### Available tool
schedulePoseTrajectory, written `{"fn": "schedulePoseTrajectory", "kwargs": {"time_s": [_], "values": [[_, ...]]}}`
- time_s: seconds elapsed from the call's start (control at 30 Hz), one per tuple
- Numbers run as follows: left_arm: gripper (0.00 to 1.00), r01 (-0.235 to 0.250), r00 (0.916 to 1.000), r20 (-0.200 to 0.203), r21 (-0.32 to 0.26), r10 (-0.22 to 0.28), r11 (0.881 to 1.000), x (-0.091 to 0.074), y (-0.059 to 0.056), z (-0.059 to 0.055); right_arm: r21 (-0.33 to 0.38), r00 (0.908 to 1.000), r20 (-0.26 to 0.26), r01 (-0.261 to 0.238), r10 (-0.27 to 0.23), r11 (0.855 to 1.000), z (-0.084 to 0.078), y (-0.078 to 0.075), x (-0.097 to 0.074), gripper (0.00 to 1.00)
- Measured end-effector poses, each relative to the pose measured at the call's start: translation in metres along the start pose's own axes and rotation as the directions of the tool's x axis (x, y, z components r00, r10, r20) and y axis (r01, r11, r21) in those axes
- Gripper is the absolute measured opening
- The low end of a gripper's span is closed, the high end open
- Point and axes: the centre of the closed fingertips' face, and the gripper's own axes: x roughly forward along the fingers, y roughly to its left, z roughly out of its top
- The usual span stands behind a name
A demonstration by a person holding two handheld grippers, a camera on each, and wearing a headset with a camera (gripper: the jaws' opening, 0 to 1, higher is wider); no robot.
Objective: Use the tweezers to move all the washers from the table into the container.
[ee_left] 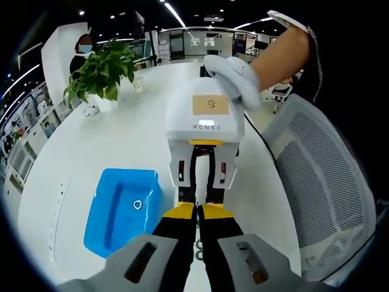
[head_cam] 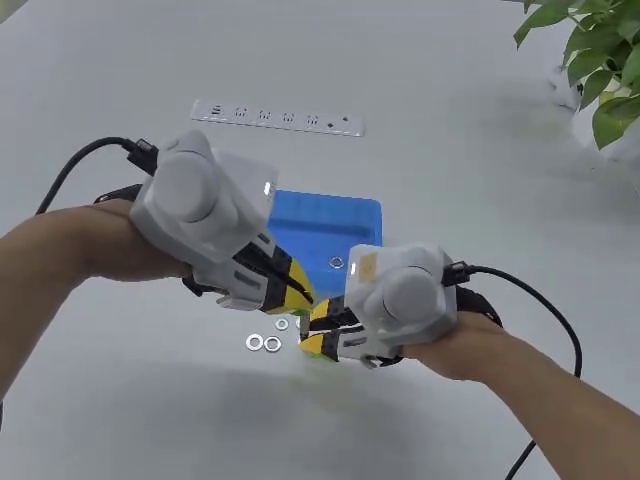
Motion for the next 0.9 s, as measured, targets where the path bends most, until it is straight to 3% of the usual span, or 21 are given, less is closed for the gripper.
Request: {"fn": "schedulePoseTrajectory", "kwargs": {"time_s": [0.9], "values": [[0.05,0.002,0.9999,-0.016,0.002,-0.002,1.0,-0.0011,-0.003,0.0004,0.014,0.9999,-0.009,-0.006,0.007,1.0,0.0004,0.0015,-0.0007,0.09]]}}
